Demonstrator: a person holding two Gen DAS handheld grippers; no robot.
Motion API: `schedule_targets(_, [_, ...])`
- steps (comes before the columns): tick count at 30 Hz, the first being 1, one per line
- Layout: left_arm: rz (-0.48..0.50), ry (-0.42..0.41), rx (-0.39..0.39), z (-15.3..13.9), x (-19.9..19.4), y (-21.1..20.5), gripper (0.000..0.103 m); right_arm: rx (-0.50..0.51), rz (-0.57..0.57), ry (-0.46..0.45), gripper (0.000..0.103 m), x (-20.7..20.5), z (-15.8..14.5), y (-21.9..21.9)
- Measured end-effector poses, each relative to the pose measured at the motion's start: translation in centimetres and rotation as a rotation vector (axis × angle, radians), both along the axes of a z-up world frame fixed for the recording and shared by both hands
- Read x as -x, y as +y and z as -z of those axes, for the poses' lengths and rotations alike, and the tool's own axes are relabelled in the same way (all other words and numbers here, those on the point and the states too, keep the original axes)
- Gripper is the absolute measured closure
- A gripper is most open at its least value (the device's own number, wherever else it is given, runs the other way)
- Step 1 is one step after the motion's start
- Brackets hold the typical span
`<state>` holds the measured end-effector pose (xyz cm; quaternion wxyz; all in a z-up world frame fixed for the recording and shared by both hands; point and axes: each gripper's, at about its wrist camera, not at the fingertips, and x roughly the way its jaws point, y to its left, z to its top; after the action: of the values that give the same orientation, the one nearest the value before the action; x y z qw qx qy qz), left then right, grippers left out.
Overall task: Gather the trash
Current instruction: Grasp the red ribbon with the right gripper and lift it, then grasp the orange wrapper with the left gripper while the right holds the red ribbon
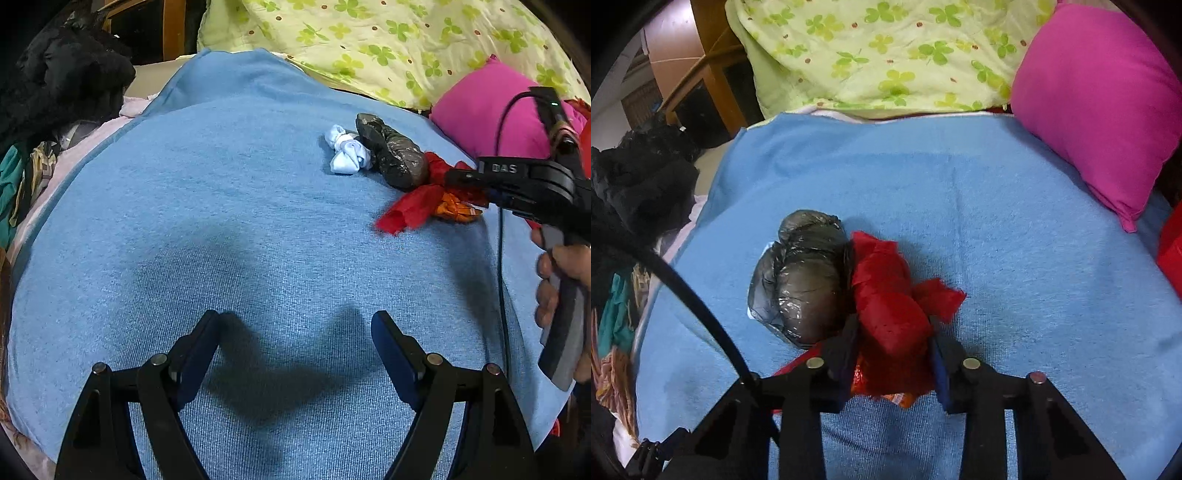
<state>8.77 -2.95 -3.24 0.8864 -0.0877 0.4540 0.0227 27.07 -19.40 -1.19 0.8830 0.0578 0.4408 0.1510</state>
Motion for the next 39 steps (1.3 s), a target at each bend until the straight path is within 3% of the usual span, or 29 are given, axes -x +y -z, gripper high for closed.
schedule_targets(1, [-0.001, -0.001, 0.001, 0.0, 0.0, 0.0, 0.02, 0.004, 0.0, -0.013, 0.082, 0.5, -0.4, -0.1])
schedule_targets(6, [0.0, -0.006, -0.017, 0.1, 0.2, -0.3, 0.02, -0.016, 0.019, -0.078, 0.082, 4.7, -2.9, -2.1])
schedule_targets(13, [-0.008, -0.014, -0.048, 0.2, 0.8, -0.6, 0.02, -0.062, 0.076, -0.104, 0.082, 11.7, -4.1, -6.9])
schedule_targets(17, [-0.01, -0.019, -0.067, 0.3, 1.0, -0.8, 0.02, -0.061, 0.104, -0.058, 0.082, 15.3, -3.0, -9.6])
schedule_targets(22, [0.011, -0.032, -0.098, 0.3, 1.3, -1.6, 0.02, -0.024, 0.115, 0.022, 0.079, 16.2, -0.4, -11.0])
schedule_targets(24, [0.017, -0.031, -0.112, 0.4, 1.3, -1.9, 0.02, -0.044, 0.126, 0.024, 0.069, 16.2, -0.3, -11.5])
schedule_targets(26, [0.018, -0.032, -0.12, 0.5, 1.3, -2.1, 0.02, -0.037, 0.138, -0.008, 0.025, 16.1, -0.9, -11.6])
schedule_targets(27, [0.017, -0.034, -0.12, 0.4, 1.3, -2.1, 0.02, -0.025, 0.144, -0.04, 0.022, 16.1, -1.3, -11.5])
schedule_targets(33, [0.039, -0.048, -0.105, -0.3, 1.1, -2.6, 0.02, 0.035, 0.105, -0.051, 0.023, 13.8, -0.4, -9.6])
schedule_targets(34, [0.049, -0.052, -0.101, -0.6, 1.0, -2.8, 0.02, 0.015, 0.099, -0.033, 0.028, 13.5, 0.2, -9.5])
schedule_targets(35, [0.065, -0.06, -0.099, -0.9, 0.9, -3.2, 0.02, 0.004, 0.096, -0.024, 0.049, 13.3, 0.5, -9.4])
schedule_targets(36, [0.083, -0.07, -0.101, -1.3, 0.7, -3.6, 0.02, 0.006, 0.091, -0.003, 0.059, 12.9, 1.0, -9.1])
schedule_targets(39, [0.136, -0.079, -0.111, -2.0, -0.8, -5.1, 0.02, -0.012, 0.087, 0.016, 0.065, 12.8, 1.6, -9.2])
